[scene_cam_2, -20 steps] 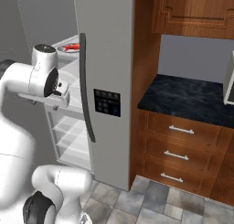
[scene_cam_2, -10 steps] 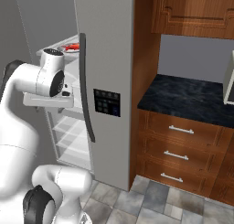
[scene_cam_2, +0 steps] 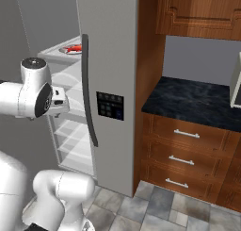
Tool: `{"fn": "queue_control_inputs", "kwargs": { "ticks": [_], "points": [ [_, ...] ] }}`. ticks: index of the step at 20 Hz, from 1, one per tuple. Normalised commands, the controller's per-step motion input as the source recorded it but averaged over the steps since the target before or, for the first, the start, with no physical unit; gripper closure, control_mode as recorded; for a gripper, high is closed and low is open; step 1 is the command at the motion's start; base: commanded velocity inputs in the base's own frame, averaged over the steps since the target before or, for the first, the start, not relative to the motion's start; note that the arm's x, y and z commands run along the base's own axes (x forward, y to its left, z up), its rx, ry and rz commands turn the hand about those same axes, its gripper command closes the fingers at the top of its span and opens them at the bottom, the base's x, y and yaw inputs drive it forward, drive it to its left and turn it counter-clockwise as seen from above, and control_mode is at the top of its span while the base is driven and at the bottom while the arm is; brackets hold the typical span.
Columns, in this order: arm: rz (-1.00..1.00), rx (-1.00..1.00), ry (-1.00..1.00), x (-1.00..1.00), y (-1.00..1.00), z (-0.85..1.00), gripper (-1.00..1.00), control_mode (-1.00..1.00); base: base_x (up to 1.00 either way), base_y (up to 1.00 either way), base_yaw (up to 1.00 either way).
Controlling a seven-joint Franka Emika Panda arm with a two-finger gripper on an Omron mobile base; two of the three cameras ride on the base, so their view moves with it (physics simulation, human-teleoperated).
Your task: Retrieve the fish from the fridge and place it on the saucepan with marinade on the stove.
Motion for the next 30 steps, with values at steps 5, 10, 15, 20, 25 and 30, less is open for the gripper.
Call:
{"fn": "queue_control_inputs", "kwargs": {
  "ticks": [5, 10, 15, 20, 25, 30],
  "points": [
    [-0.07, -0.04, -0.28, -0.09, 0.00, -0.30, -1.00, -1.00, 0.00, 0.00, 0.00],
    [-0.02, 0.00, -0.01, 0.00, 0.00, -0.03, -1.00, 1.00, 0.00, 0.00, 0.00],
    [0.00, 0.00, 0.00, 0.00, 0.00, 0.00, -1.00, 1.00, 0.07, 0.18, -0.12],
    [0.00, 0.00, 0.00, 0.00, 0.00, 0.00, -1.00, 1.00, 0.13, 0.50, -0.18],
    [0.00, 0.00, 0.00, 0.00, 0.00, 0.00, -1.00, 1.00, 0.19, 0.81, -0.11],
    [0.00, 0.00, 0.00, 0.00, 0.00, 0.00, -1.00, 1.00, 0.10, 0.63, -0.09]
  ]
}}
